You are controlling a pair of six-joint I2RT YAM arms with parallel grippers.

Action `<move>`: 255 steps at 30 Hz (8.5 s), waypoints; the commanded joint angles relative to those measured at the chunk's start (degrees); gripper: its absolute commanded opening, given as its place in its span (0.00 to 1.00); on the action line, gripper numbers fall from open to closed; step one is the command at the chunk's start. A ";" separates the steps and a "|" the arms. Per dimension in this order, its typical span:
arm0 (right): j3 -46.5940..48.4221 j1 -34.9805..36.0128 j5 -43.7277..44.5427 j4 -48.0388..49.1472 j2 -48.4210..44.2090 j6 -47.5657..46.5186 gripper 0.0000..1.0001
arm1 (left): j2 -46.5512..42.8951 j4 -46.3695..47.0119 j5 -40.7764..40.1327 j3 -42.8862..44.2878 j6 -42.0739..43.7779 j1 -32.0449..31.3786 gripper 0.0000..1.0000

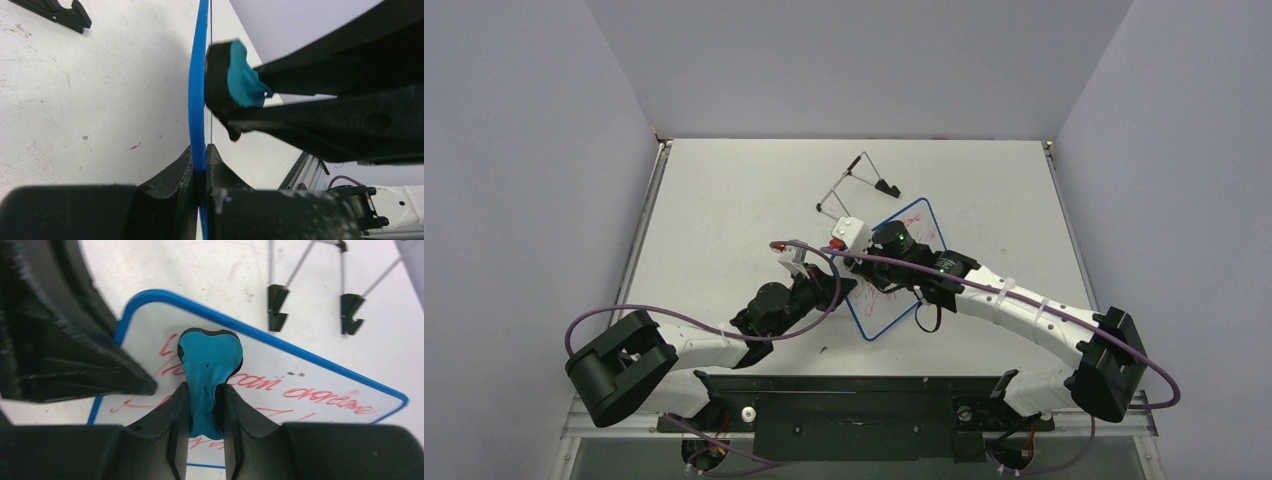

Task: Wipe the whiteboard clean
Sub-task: Erase the whiteboard at the center of the board.

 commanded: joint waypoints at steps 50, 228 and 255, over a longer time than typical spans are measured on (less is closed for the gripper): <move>-2.33 1.40 -6.05 -7.89 0.96 -16.20 0.00 | -3.89 5.32 4.41 0.27 1.74 -0.15 0.00; -0.89 0.03 -1.05 -7.76 2.96 -19.72 0.00 | 0.44 12.96 16.93 -0.05 -6.76 5.54 0.00; 0.90 -5.75 -12.80 -10.39 0.77 -19.76 0.00 | -1.01 9.76 17.11 0.89 -5.61 5.46 0.00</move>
